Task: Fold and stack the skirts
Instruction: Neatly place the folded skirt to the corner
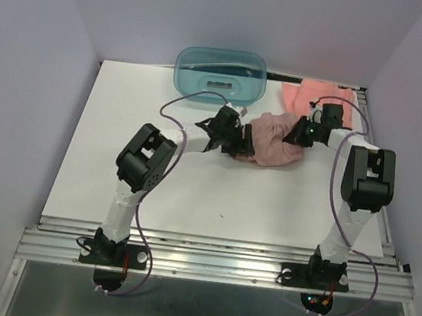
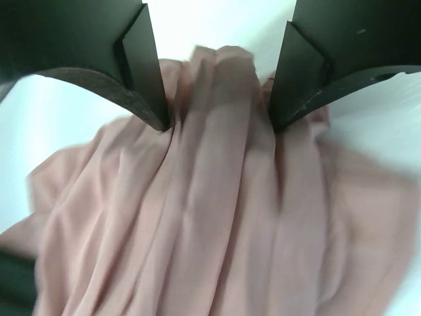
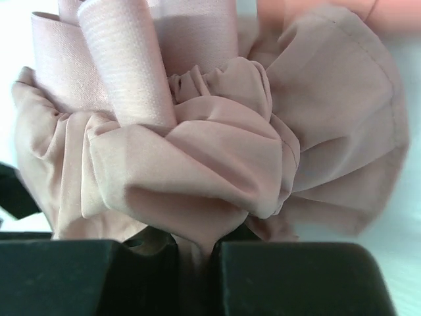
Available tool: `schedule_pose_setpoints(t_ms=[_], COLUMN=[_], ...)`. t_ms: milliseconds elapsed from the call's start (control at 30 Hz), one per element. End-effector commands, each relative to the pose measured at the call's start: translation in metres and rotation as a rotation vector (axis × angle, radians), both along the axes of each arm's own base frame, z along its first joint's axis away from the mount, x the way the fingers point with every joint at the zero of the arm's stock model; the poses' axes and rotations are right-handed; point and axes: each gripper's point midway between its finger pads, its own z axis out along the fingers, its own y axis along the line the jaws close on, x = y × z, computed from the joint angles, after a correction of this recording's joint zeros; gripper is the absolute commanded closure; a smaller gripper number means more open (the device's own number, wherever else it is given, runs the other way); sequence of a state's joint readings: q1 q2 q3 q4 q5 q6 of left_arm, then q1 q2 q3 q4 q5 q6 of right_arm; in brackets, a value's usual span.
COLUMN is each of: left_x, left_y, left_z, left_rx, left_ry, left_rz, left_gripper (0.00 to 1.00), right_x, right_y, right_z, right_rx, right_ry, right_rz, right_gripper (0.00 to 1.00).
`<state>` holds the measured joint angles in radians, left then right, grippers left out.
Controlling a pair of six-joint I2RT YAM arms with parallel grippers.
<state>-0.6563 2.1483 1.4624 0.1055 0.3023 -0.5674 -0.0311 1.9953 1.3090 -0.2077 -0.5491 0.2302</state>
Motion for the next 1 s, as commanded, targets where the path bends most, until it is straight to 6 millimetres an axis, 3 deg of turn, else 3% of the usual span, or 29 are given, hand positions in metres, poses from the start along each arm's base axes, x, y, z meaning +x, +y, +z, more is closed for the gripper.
schedule_pose_setpoints(t_ms=[0, 67, 100, 267, 600, 800, 867, 900, 967], left_x=[0.016, 0.020, 0.020, 0.015, -0.004, -0.008, -0.010, -0.011, -0.013], left_y=[0.053, 0.064, 0.076, 0.096, 0.097, 0.093, 0.092, 0.092, 0.092], left_z=[0.030, 0.038, 0.035, 0.031, 0.030, 0.033, 0.034, 0.034, 0.034], left_rx=[0.111, 0.142, 0.187, 0.261, 0.243, 0.222, 0.217, 0.217, 0.210], left_ry=[-0.114, -0.160, -0.150, -0.175, -0.184, -0.186, -0.190, -0.189, -0.187], left_rz=[0.023, 0.005, 0.014, -0.065, -0.160, -0.194, -0.207, -0.210, -0.219], left_gripper=[0.24, 0.24, 0.22, 0.16, 0.15, 0.15, 0.01, 0.01, 0.01], right_x=[0.037, 0.050, 0.055, 0.086, 0.135, 0.148, 0.150, 0.151, 0.151], right_y=[-0.026, -0.030, -0.032, -0.036, -0.050, -0.062, -0.076, -0.075, -0.091], right_z=[0.062, 0.074, 0.076, 0.088, 0.126, 0.148, 0.159, 0.161, 0.164], right_rx=[-0.202, -0.240, -0.256, -0.333, -0.405, -0.402, -0.396, -0.392, -0.382], right_ry=[-0.208, -0.259, -0.273, -0.369, -0.474, -0.518, -0.532, -0.534, -0.528], right_rz=[0.004, 0.023, 0.027, 0.104, 0.046, 0.004, -0.016, -0.012, -0.028], right_gripper=[0.99, 0.99, 0.99, 0.99, 0.99, 0.99, 0.99, 0.99, 0.99])
